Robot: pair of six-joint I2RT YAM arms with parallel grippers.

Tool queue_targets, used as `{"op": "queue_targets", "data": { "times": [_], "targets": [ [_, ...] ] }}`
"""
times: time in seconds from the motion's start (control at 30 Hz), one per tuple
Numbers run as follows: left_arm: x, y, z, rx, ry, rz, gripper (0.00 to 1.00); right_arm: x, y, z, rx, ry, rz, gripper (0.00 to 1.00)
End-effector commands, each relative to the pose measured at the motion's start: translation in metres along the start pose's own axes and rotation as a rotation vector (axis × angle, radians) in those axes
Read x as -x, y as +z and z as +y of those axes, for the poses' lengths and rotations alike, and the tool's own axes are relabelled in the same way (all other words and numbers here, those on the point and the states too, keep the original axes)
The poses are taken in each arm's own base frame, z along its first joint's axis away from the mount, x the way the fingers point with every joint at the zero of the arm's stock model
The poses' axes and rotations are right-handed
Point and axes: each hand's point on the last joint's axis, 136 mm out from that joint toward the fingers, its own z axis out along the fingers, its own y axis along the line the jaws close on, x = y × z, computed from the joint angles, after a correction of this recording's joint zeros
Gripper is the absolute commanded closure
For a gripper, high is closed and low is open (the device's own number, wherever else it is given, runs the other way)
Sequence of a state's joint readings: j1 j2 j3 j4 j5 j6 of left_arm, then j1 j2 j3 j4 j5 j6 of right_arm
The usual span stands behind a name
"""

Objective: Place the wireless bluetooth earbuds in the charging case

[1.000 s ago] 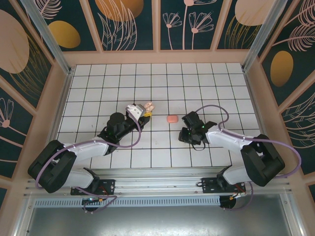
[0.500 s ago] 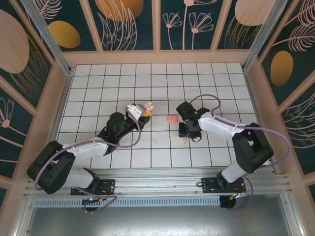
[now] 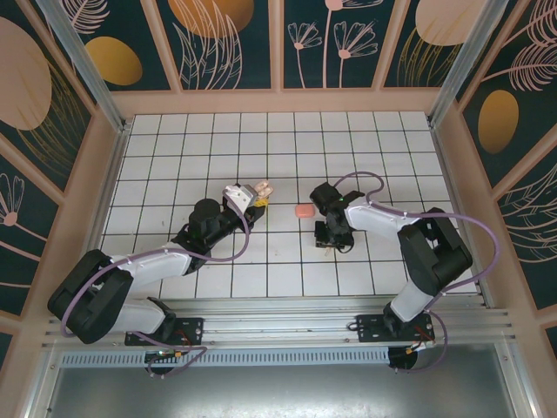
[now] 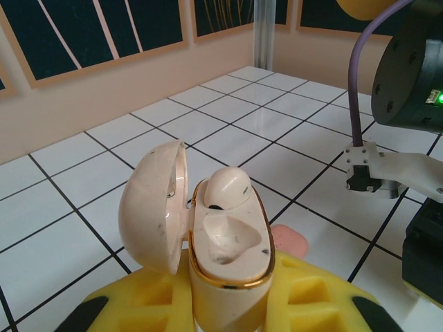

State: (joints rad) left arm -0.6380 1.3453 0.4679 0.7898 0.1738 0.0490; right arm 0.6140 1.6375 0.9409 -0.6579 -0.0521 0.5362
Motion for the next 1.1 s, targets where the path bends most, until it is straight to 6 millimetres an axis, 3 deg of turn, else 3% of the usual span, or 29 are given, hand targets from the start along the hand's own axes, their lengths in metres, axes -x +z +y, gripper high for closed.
{"op": "queue_targets", "data": {
  "times": [0.0,0.43,0.67,0.9,1.07],
  "targets": [
    [0.023,0.0,0.0,0.006,0.024,-0.054,0.89,-0.002,0.006,-0.003,-0.002,0.016,0.017,0.69],
    [0.02,0.0,0.0,0.005,0.024,-0.046,0.89,-0.012,0.012,-0.011,-0.037,0.032,0.048,0.69],
    [0.019,0.0,0.0,0.004,0.022,-0.044,0.89,-0.011,0.009,-0.011,-0.037,0.034,0.031,0.76],
    [0.017,0.002,-0.001,-0.004,0.018,-0.043,0.89,0.004,-0.017,0.002,0.015,0.038,-0.109,0.78],
    [0.015,0.005,-0.006,-0.034,-0.019,-0.07,0.89,0.034,-0.061,0.028,0.147,0.032,-0.346,0.79]
  ]
}}
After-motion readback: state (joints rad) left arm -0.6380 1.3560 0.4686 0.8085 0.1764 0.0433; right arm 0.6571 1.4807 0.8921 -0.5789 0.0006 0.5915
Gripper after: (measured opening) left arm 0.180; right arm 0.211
